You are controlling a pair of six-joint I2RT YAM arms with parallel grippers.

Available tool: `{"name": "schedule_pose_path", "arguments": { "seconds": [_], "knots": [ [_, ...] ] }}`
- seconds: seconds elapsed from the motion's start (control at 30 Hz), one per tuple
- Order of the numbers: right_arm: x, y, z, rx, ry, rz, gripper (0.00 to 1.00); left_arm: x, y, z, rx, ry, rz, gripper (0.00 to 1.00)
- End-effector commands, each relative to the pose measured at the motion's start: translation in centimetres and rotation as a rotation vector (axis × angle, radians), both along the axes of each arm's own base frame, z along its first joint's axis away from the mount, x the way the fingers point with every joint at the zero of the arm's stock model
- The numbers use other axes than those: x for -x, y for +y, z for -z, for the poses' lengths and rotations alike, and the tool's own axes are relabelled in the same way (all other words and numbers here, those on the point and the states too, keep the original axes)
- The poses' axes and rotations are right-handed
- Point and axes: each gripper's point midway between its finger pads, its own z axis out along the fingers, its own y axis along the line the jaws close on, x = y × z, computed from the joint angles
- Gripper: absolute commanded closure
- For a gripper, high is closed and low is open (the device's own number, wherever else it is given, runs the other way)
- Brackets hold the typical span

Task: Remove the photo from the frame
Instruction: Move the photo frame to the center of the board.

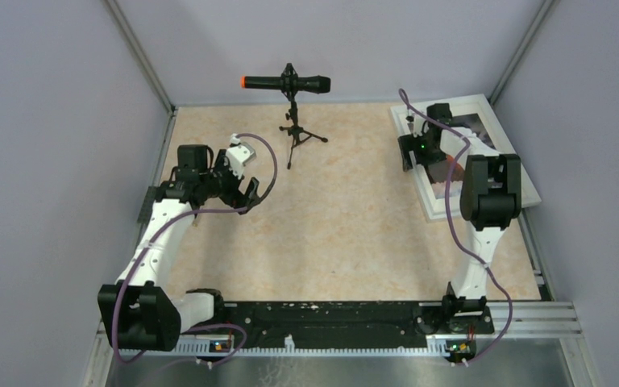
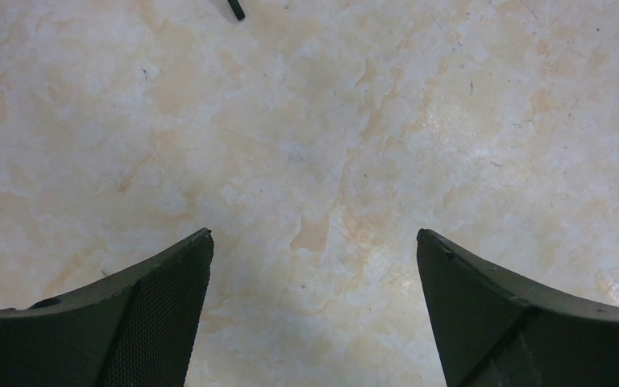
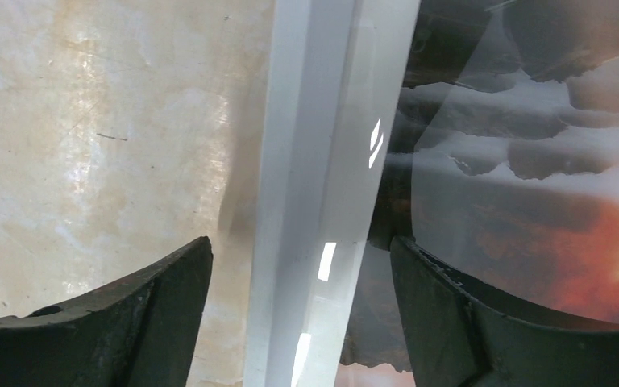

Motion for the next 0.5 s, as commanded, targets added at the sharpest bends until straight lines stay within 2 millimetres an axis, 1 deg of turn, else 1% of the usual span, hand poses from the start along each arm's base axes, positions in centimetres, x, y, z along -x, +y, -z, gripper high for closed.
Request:
{"name": "schedule_pose_path", "arguments": {
  "seconds": [0.0, 0.1, 0.23, 0.47],
  "knots": [
    [3.1, 4.9, 0.0, -0.066, 0.042, -0.142, 0.33, 0.0, -0.2, -0.9, 0.001, -0.044, 0.015, 0.02],
    [5.1, 6.9, 0.4, -0.082, 0.077, -0.204, 0.40, 0.0, -0.3, -1.0, -0.006, -0.059, 0.031, 0.02],
    [8.0, 9.2, 0.5, -0.132, 0.120, -0.267, 0.45, 0.2, -0.5, -1.2, -0.022, -0.075, 0.063, 0.02],
    [13.4, 12.1, 0.6, -0.189, 0.199, -0.399, 0.47, 1.1, -1.5, -0.9, -0.025, -0.071, 0.127, 0.02]
  ]
}}
